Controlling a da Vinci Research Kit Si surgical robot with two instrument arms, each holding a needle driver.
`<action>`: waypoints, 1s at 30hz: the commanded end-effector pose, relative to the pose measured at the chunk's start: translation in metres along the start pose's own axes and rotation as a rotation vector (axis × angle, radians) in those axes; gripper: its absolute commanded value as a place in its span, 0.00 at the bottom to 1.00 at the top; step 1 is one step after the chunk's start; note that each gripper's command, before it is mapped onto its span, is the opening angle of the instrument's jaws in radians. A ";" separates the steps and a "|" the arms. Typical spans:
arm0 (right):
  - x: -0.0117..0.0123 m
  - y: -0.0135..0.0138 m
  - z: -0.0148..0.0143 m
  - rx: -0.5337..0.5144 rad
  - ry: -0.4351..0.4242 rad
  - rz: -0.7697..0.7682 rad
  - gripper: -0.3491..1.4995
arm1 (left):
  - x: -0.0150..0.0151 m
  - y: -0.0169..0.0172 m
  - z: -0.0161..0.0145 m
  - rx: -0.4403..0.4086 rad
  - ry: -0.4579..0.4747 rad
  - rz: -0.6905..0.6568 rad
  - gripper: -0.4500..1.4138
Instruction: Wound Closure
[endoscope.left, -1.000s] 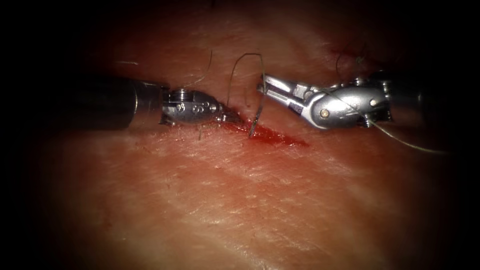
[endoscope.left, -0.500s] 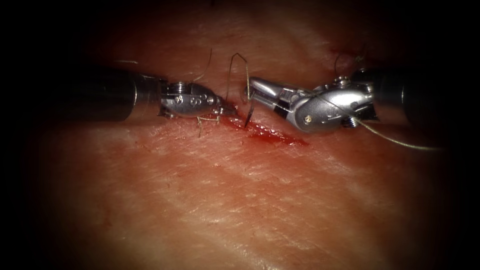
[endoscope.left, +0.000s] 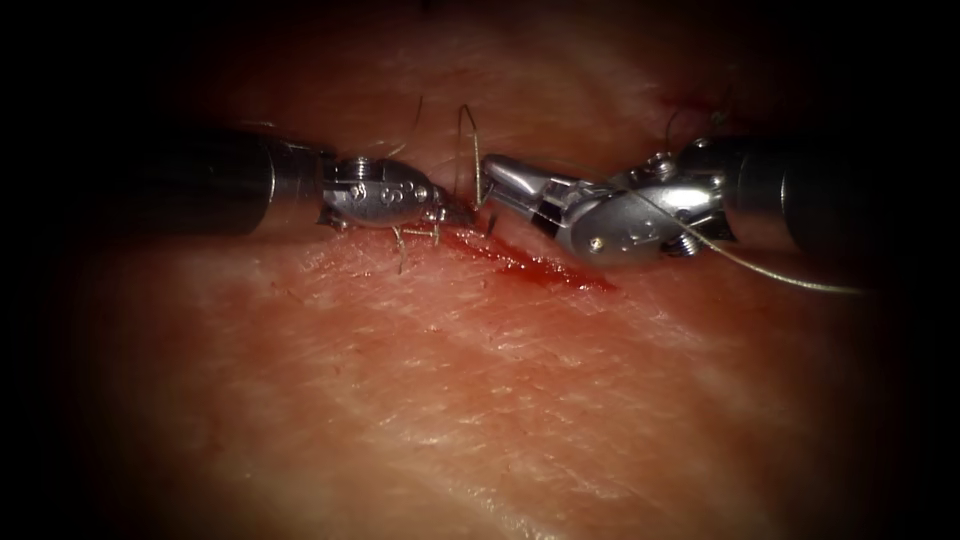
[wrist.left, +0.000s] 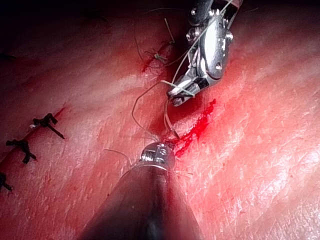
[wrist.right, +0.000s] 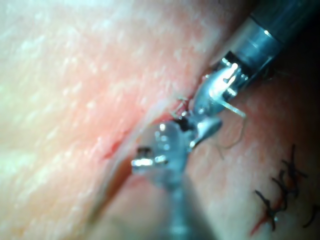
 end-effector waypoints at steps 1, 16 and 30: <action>-0.0001 -0.0010 0.0010 -0.003 0.008 -0.002 0.00 | -0.0001 -0.0001 0.0007 0.002 0.000 -0.001 0.14; -0.0004 -0.0026 0.0005 0.021 0.027 0.042 0.00 | 0.0009 0.0016 -0.0009 0.000 0.000 -0.022 0.10; -0.0002 -0.0021 0.0010 0.043 0.023 0.218 0.00 | 0.0078 0.0133 -0.0043 -0.033 -0.037 -0.008 0.12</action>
